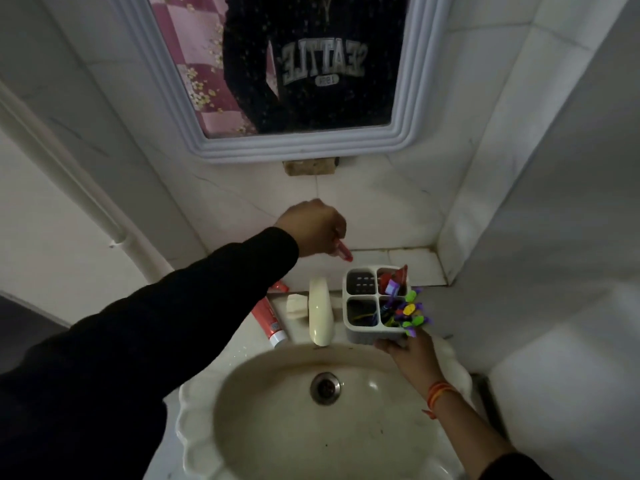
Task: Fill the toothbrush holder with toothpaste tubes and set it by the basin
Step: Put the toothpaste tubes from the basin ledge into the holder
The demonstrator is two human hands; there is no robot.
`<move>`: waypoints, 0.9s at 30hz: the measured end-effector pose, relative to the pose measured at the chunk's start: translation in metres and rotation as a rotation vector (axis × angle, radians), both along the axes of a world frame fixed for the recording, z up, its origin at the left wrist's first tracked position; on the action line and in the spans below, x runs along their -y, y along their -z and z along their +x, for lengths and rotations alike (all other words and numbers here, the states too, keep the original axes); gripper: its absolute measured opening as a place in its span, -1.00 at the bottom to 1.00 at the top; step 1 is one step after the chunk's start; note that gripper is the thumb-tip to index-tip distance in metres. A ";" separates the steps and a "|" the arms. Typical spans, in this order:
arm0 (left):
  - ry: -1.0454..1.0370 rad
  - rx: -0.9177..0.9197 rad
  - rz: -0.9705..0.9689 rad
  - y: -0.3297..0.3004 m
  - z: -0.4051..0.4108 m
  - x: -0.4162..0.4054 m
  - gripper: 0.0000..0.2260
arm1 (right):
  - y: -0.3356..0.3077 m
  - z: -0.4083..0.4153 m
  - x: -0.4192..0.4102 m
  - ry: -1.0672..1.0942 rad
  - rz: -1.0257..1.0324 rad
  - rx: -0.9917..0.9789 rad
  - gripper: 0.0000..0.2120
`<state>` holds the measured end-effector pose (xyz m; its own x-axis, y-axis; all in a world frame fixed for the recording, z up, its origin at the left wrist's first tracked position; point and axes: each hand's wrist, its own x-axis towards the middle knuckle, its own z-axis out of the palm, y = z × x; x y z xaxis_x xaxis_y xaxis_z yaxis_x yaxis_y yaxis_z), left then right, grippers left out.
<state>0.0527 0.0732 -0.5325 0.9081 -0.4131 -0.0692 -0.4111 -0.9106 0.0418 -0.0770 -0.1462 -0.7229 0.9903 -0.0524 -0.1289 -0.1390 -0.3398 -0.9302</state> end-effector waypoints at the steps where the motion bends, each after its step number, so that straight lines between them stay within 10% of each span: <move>1: 0.008 0.017 -0.045 -0.013 -0.005 0.008 -0.75 | -0.001 -0.003 -0.002 0.020 0.012 0.005 -0.59; 12: 0.029 -0.282 0.091 -0.002 -0.033 0.068 -0.83 | -0.013 -0.025 -0.020 0.142 0.021 0.063 -0.47; 19: -0.077 -0.465 -0.263 -0.006 -0.021 0.024 -0.85 | -0.009 -0.018 -0.025 0.177 0.142 0.066 -0.31; 27: -0.157 -0.372 0.143 0.064 0.003 -0.065 -0.64 | 0.010 -0.012 -0.017 0.191 0.096 0.019 -0.39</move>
<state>0.0558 0.1382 -0.5966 0.8618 -0.2338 -0.4502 -0.2473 -0.9685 0.0295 -0.0887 -0.1293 -0.7333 0.9657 -0.2280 -0.1241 -0.1751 -0.2191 -0.9599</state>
